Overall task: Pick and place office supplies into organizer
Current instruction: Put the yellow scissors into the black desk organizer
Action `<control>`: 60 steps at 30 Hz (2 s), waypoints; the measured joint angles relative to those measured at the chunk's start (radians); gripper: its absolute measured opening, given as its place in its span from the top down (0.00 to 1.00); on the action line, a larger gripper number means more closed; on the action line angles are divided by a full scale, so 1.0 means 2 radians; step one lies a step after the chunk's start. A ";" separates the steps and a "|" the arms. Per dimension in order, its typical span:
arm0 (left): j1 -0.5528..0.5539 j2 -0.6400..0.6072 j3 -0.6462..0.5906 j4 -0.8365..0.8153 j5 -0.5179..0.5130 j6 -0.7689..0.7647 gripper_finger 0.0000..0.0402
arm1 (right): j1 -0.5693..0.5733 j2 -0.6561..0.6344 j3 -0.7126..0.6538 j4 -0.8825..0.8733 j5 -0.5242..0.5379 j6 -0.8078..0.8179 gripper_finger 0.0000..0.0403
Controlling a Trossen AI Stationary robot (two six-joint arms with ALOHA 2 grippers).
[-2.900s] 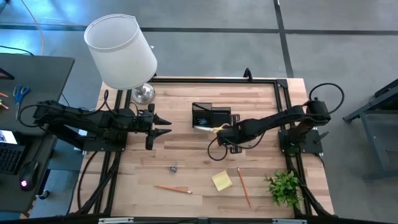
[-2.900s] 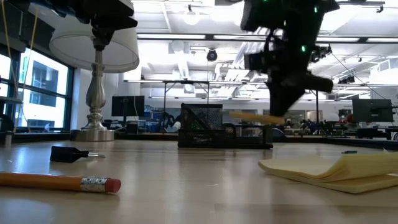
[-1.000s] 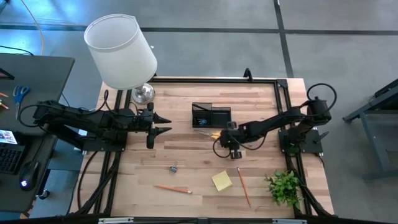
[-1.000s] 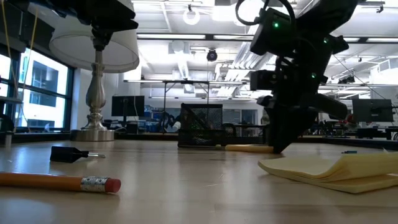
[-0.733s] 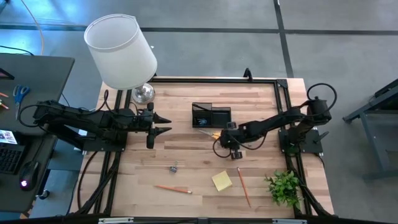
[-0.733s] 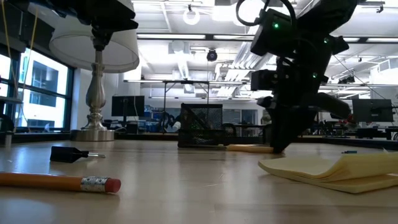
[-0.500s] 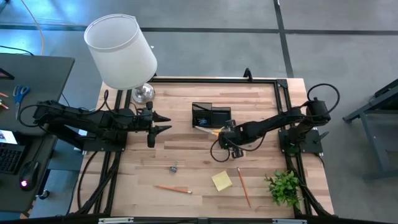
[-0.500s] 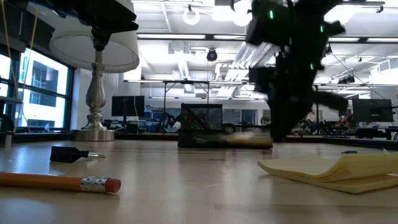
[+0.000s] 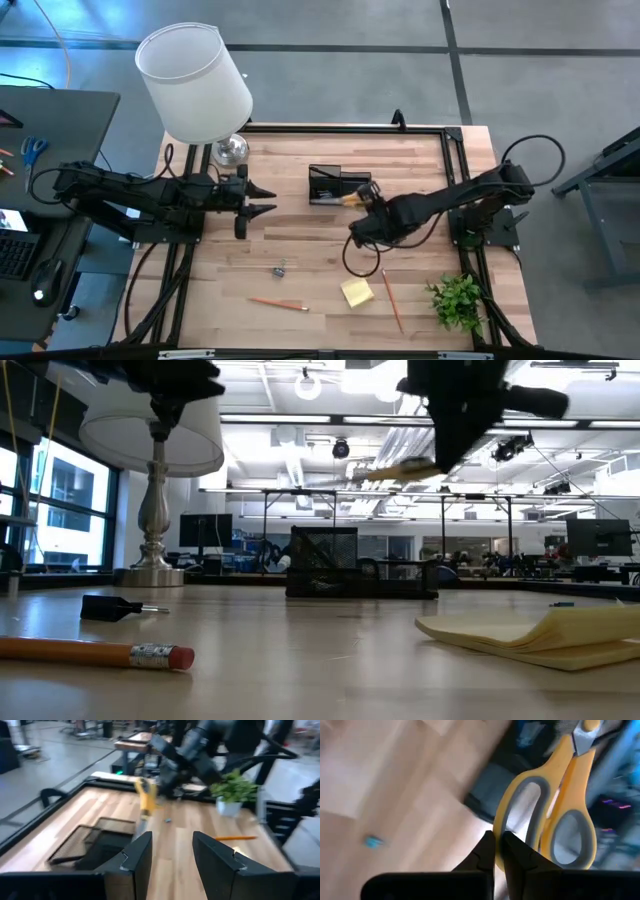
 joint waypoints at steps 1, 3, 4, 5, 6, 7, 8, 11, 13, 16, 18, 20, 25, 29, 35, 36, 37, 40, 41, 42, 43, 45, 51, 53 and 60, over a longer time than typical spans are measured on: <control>0.000 0.000 0.000 0.004 0.005 0.000 0.67 | -0.003 0.000 0.008 -0.006 0.016 -0.020 0.99; 0.000 0.000 0.000 0.008 0.009 0.000 0.67 | -0.015 0.003 0.021 -0.021 0.039 -0.066 0.99; 0.000 0.000 0.000 0.008 0.009 -0.001 0.67 | -0.022 0.007 0.027 -0.029 0.046 -0.083 0.99; 0.000 0.000 0.000 0.008 0.009 -0.001 0.67 | -0.030 0.014 0.033 -0.038 0.049 -0.096 0.99; 0.000 0.000 0.000 0.008 0.009 -0.001 0.67 | -0.039 0.022 0.038 -0.050 0.049 -0.103 0.99; 0.000 0.000 0.000 0.008 0.009 -0.001 0.67 | -0.048 0.031 0.041 -0.063 0.048 -0.105 0.99; 0.000 0.000 0.000 0.008 0.009 -0.001 0.67 | -0.056 0.040 0.045 -0.077 0.049 -0.104 0.99; 0.000 0.000 0.000 0.007 0.009 -0.001 0.67 | -0.072 0.065 0.054 -0.116 0.077 -0.086 0.99; 0.000 0.000 0.000 0.007 0.009 0.000 0.67 | -0.077 0.073 0.061 -0.133 0.102 -0.074 0.99; 0.000 0.000 0.000 0.007 0.009 -0.001 0.67 | -0.083 0.075 0.072 -0.140 0.108 -0.073 0.99; 0.000 0.000 0.000 0.007 0.009 -0.001 0.67 | -0.086 0.076 0.079 -0.146 0.105 -0.082 0.99; 0.000 0.000 0.000 0.007 0.009 0.000 0.67 | -0.089 0.076 0.082 -0.156 0.105 -0.103 0.99; 0.000 0.000 0.000 0.006 0.009 -0.001 0.67 | -0.098 0.076 0.078 -0.157 0.107 -0.161 0.99; 0.000 0.000 0.000 0.006 0.009 -0.001 0.67 | -0.111 0.080 0.078 -0.148 0.112 -0.164 0.99; 0.000 0.000 0.000 0.006 0.009 -0.001 0.67 | -0.126 0.080 0.078 -0.126 0.122 -0.196 0.99; 0.000 0.000 0.000 0.006 0.009 -0.001 0.67 | -0.128 0.080 0.078 -0.121 0.123 -0.208 0.99; 0.000 0.000 0.000 0.006 0.009 -0.001 0.67 | -0.130 0.080 0.078 -0.113 0.123 -0.219 0.99; 0.000 0.000 0.000 0.007 0.009 -0.001 0.67 | -0.134 0.080 0.078 -0.099 0.124 -0.247 0.99; 0.000 0.000 0.000 0.007 0.009 -0.001 0.67 | -0.134 0.080 0.078 -0.095 0.126 -0.257 0.99; 0.000 0.000 0.000 0.007 0.008 -0.001 0.67 | -0.134 0.080 0.078 -0.090 0.131 -0.267 0.99; 0.000 0.000 0.000 0.008 0.009 -0.001 0.67 | -0.134 0.080 0.078 -0.081 0.135 -0.276 0.99; 0.000 0.000 0.000 0.008 0.008 -0.001 0.67 | -0.134 0.080 0.078 -0.067 0.140 -0.296 0.99; 0.000 0.000 0.000 0.009 0.008 -0.012 0.67 | -0.134 0.100 0.078 -0.047 0.151 -0.360 0.99; 0.000 0.000 0.000 0.009 0.008 -0.012 0.67 | -0.135 0.116 0.078 -0.046 0.167 -0.385 0.99; 0.000 0.000 0.000 0.009 0.008 -0.012 0.67 | -0.134 0.149 0.078 -0.038 0.214 -0.420 0.99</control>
